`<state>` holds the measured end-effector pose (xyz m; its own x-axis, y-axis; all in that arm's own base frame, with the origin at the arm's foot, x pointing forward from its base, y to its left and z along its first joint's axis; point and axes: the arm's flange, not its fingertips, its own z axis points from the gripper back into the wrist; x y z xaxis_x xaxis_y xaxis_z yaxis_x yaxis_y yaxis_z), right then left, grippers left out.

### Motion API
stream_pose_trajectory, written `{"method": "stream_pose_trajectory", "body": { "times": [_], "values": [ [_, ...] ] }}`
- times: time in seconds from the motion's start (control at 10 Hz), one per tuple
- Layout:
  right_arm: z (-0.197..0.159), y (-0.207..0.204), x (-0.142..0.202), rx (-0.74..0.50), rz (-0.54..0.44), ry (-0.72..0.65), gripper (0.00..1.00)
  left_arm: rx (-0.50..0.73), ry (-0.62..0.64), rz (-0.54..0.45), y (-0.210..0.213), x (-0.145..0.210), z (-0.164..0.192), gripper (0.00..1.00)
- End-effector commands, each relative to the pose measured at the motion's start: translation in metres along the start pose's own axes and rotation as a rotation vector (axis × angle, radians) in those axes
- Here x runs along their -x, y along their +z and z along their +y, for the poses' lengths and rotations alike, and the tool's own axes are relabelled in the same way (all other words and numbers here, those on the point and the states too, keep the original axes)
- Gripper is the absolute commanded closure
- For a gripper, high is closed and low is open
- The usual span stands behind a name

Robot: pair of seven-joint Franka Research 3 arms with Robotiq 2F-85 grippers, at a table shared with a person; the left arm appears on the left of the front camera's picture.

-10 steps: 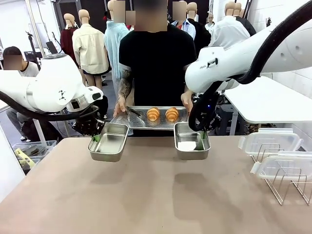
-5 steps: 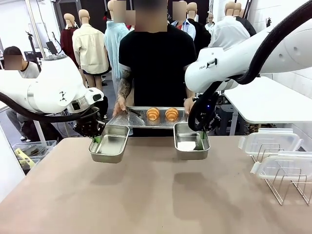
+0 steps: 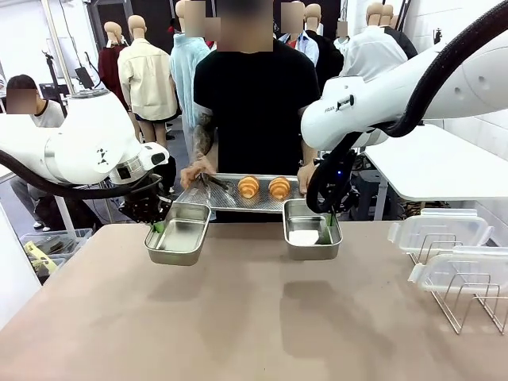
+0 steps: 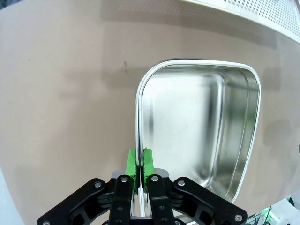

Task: Place the bread in airtight containers.
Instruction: Once an object is inside an Airtight Container , place the container in the center of the table.

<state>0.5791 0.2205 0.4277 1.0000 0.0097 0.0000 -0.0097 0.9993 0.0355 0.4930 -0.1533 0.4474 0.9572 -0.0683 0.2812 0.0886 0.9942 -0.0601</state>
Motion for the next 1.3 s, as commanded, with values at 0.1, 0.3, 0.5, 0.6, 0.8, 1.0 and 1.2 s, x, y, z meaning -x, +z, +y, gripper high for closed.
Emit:
{"method": "stream_pose_trajectory", "body": {
  "times": [0.1,0.3,0.5,0.6,0.8,1.0,1.2],
  "values": [
    [-0.0012,0.0022,0.0033,0.002,-0.007,-0.002,1.00,-0.014,-0.010,-0.008,0.0035,-0.0032,0.0008,1.00],
    [-0.0012,0.0022,0.0033,0.002,-0.007,-0.002,1.00,-0.014,-0.010,-0.008,0.0035,-0.0032,0.0008,1.00],
    [-0.0012,0.0022,0.0033,0.002,-0.007,-0.002,1.00,-0.014,-0.010,-0.008,0.0035,-0.0032,0.0008,1.00],
    [-0.0012,0.0022,0.0033,0.002,-0.007,-0.002,1.00,-0.014,-0.010,-0.008,0.0035,-0.0032,0.0008,1.00],
    [-0.0012,0.0022,0.0033,0.002,-0.007,-0.002,1.00,-0.014,-0.010,-0.008,0.0035,-0.0032,0.0008,1.00],
    [-0.0012,0.0022,0.0033,0.002,-0.007,-0.002,1.00,-0.014,-0.010,-0.008,0.0035,-0.0032,0.0008,1.00],
    [-0.0012,0.0022,0.0033,0.002,-0.007,-0.002,1.00,-0.014,-0.010,-0.008,0.0035,-0.0032,0.0008,1.00]
  ]
}}
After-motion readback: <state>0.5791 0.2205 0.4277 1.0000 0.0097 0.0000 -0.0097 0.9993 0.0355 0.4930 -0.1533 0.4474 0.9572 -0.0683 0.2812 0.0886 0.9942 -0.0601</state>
